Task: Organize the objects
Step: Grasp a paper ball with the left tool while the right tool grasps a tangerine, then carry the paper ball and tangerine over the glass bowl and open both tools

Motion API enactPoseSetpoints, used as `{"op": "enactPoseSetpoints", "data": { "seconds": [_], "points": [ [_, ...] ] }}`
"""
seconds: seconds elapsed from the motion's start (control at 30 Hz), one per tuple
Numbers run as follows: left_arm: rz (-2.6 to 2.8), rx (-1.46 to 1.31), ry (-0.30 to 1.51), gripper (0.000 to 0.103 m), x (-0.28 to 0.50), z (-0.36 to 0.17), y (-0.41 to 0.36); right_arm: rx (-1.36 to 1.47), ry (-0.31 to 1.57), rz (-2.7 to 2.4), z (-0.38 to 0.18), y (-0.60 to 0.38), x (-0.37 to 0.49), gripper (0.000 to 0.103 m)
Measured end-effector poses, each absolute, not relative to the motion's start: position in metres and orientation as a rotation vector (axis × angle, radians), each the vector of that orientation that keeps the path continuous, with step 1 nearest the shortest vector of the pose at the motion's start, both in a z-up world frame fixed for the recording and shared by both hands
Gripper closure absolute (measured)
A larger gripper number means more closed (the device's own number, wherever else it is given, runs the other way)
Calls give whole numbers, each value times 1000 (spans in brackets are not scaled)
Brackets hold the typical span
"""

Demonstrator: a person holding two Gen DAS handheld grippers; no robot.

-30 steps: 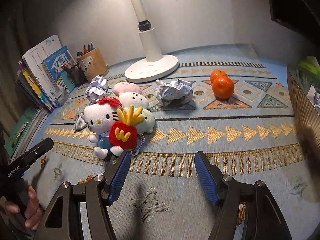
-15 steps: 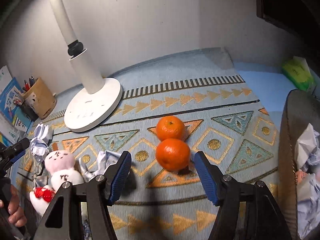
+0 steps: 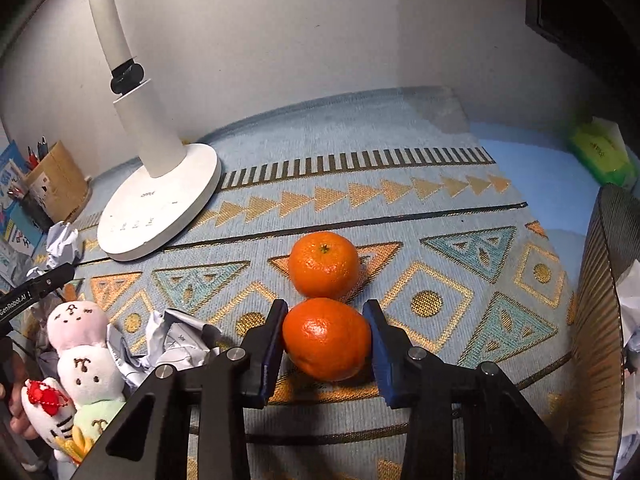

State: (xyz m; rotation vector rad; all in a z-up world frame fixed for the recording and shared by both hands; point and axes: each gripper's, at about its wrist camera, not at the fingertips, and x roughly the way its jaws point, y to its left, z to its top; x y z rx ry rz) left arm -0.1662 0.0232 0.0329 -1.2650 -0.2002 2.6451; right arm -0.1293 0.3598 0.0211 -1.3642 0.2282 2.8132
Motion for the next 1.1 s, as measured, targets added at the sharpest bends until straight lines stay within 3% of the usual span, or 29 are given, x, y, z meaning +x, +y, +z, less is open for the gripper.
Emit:
{"op": "enactPoseSetpoints", "data": {
  "seconds": [0.6, 0.77, 0.93, 1.1],
  "points": [
    [2541, -929, -305, 57, -57, 110, 5, -1319, 307, 2983, 63, 356, -25, 65],
    [2505, -1032, -206, 57, 16, 80, 36, -1528, 342, 3076, 47, 343, 28, 65],
    [2374, -1146, -141, 56, 52, 26, 73, -1604, 93, 3075, 27, 317, 62, 65],
    [2452, -1165, -25, 55, 58, 22, 86, -1637, 85, 3066, 14, 319, 70, 65]
  ]
}}
